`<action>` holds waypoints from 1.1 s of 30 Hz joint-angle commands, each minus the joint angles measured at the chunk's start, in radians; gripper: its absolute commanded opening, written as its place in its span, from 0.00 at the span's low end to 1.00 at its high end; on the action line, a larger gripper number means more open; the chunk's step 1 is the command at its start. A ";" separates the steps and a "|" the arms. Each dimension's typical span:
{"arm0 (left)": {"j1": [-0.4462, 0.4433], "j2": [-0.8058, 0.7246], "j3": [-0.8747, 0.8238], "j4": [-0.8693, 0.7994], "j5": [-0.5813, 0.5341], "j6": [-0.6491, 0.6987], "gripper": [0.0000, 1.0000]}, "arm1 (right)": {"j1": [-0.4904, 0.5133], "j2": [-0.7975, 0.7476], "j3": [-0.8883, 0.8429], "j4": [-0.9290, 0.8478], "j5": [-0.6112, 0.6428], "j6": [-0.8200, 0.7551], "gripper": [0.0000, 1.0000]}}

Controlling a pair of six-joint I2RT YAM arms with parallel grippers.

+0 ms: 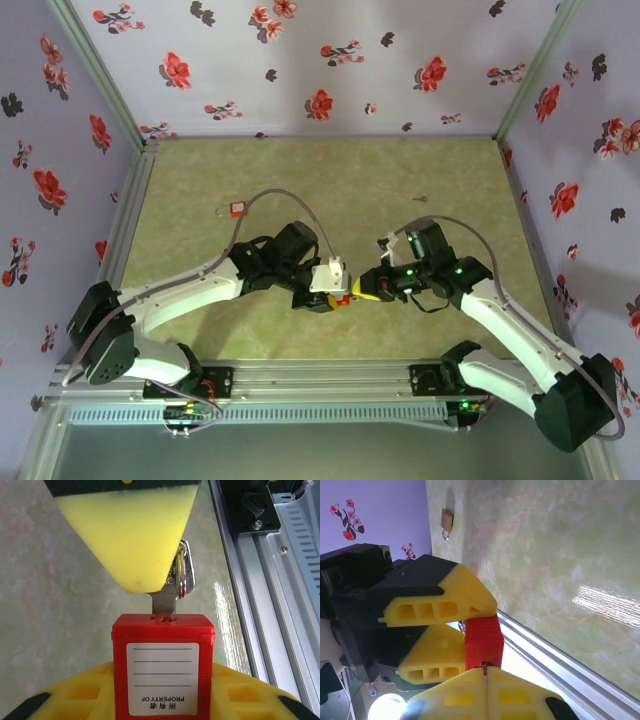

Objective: Unlock with the key

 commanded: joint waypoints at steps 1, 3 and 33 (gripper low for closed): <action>-0.002 -0.022 0.014 0.199 0.040 -0.058 0.00 | 0.050 0.031 -0.024 0.111 -0.015 0.059 0.00; -0.011 -0.032 0.012 0.255 0.051 -0.073 0.00 | 0.057 0.043 -0.037 0.159 -0.018 0.082 0.00; -0.079 0.131 -0.102 0.696 -0.710 0.167 0.00 | 0.062 0.131 -0.163 0.609 0.020 0.817 0.00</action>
